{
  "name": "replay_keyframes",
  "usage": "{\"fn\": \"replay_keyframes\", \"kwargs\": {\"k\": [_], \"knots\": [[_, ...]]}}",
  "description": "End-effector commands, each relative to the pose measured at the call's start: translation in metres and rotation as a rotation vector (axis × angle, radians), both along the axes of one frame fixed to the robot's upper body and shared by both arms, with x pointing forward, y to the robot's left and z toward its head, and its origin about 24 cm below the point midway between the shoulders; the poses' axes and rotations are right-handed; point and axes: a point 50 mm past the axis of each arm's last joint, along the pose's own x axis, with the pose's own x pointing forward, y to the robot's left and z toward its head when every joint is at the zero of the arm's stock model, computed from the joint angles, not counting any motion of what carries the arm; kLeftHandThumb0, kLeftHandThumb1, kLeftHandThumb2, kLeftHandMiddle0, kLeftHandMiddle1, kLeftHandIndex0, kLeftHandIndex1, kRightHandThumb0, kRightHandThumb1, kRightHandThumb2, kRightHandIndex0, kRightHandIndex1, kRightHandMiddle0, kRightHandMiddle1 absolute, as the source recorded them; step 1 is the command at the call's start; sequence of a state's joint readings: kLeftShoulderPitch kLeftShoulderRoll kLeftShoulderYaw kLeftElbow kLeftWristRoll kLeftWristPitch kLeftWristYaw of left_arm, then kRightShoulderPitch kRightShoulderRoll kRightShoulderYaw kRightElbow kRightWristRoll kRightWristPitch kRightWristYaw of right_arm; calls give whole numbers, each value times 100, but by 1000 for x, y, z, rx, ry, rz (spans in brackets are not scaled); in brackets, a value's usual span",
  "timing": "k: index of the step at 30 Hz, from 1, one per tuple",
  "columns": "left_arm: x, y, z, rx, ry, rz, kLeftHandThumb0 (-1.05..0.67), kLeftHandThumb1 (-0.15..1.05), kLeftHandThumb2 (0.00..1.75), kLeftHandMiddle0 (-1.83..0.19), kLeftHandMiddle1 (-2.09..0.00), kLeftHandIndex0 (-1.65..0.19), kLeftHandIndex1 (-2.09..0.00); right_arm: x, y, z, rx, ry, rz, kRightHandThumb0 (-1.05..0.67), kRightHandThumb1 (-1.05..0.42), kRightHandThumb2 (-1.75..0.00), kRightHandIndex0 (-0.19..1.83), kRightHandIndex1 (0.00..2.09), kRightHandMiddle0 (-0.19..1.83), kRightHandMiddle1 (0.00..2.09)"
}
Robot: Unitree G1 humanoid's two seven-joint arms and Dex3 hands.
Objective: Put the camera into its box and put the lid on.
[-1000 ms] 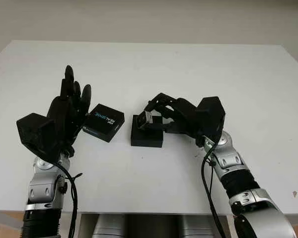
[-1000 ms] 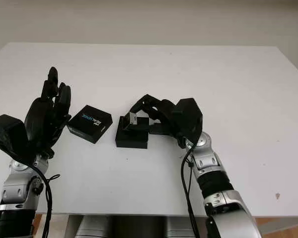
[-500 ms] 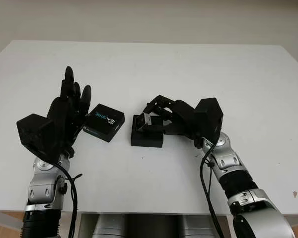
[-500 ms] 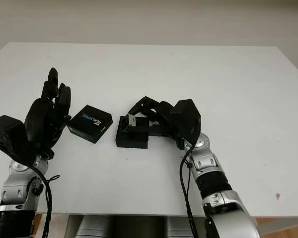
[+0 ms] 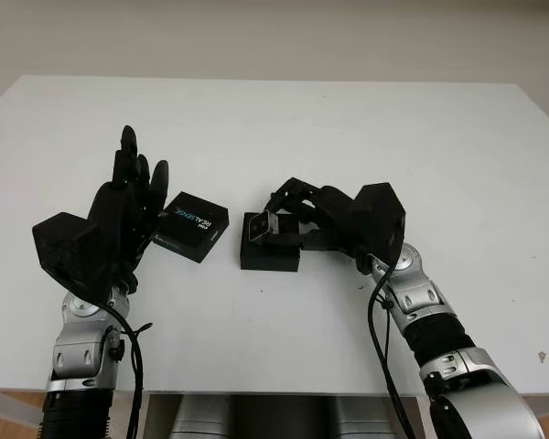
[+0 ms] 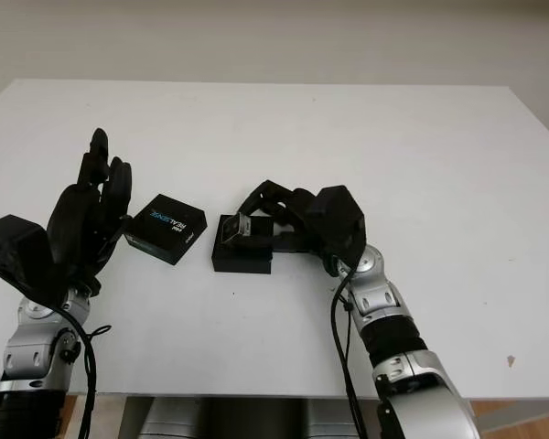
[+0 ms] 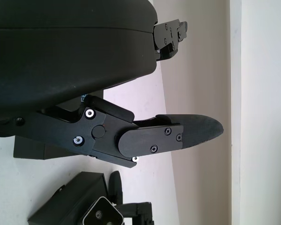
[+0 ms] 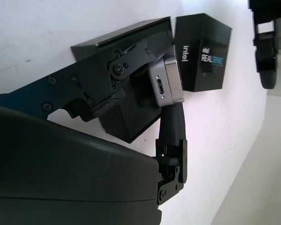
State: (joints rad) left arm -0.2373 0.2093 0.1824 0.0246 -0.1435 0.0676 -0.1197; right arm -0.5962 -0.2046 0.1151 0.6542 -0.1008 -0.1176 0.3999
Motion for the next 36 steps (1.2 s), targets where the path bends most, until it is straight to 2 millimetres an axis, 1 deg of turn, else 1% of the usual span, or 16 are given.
{"fn": "replay_keyframes", "kwargs": {"k": [1, 6, 12, 17, 19, 20, 25, 27, 29, 30, 34, 36], "knots": [[-1, -1, 2, -6, -14, -2, -69, 105, 50, 19, 0, 19, 0, -4, 2, -7, -37, 0, 20, -47, -92, -5, 21, 8, 33, 179], [-1, -1, 2, 2, -13, -2, -70, 105, 50, 19, 0, 19, 0, -7, 4, -8, -126, -67, 47, -46, -92, -5, 23, 8, 34, 178], [-1, -1, 2, 0, -11, 0, -70, 105, 50, 19, 0, 19, 0, -13, 8, -7, -174, -144, 102, -46, -92, -5, 23, 8, 35, 176], [-1, -1, 2, 3, -10, -1, -69, 105, 51, 19, 0, 19, 0, -16, 10, -4, -216, -199, 143, -45, -92, -6, 22, 7, 32, 168], [-2, -1, 3, 7, -12, -2, -69, 105, 51, 19, 0, 19, 0, -17, 11, -3, -242, -211, 156, -49, -92, -5, 20, 6, 22, 155], [-2, -1, 3, 8, -13, 1, -69, 105, 52, 19, 0, 19, 0, -18, 11, -2, -254, -218, 161, -51, -92, -5, 19, 6, 20, 150], [-2, 0, 3, 11, -13, 2, -69, 105, 51, 19, 0, 19, 0, -21, 13, 3, -327, -272, 186, -55, -92, -6, 12, 3, 9, 109], [-2, 0, 3, 8, -14, 2, -69, 105, 51, 19, 0, 19, 0, -22, 13, 6, -368, -310, 200, -58, -93, -5, 6, 3, 7, 79], [-2, 0, 3, 7, -14, 2, -69, 105, 51, 19, 0, 19, 0, -24, 14, 8, -401, -345, 211, -59, -94, -5, 3, 3, 9, 63], [-3, 0, 3, 8, -13, 3, -69, 105, 51, 19, 0, 19, 0, -24, 15, 9, -413, -359, 214, -60, -95, -6, -2, 2, 6, 50], [-3, 1, 3, 5, -12, 4, -70, 105, 51, 19, 0, 19, 0, -25, 16, 14, -451, -402, 221, -63, -96, -6, -12, 1, 0, 30], [-3, 2, 3, 9, -13, 6, -70, 105, 50, 19, 0, 19, 0, -24, 15, 18, -452, -428, 214, -64, -96, -5, -15, 1, -1, 25]]}}
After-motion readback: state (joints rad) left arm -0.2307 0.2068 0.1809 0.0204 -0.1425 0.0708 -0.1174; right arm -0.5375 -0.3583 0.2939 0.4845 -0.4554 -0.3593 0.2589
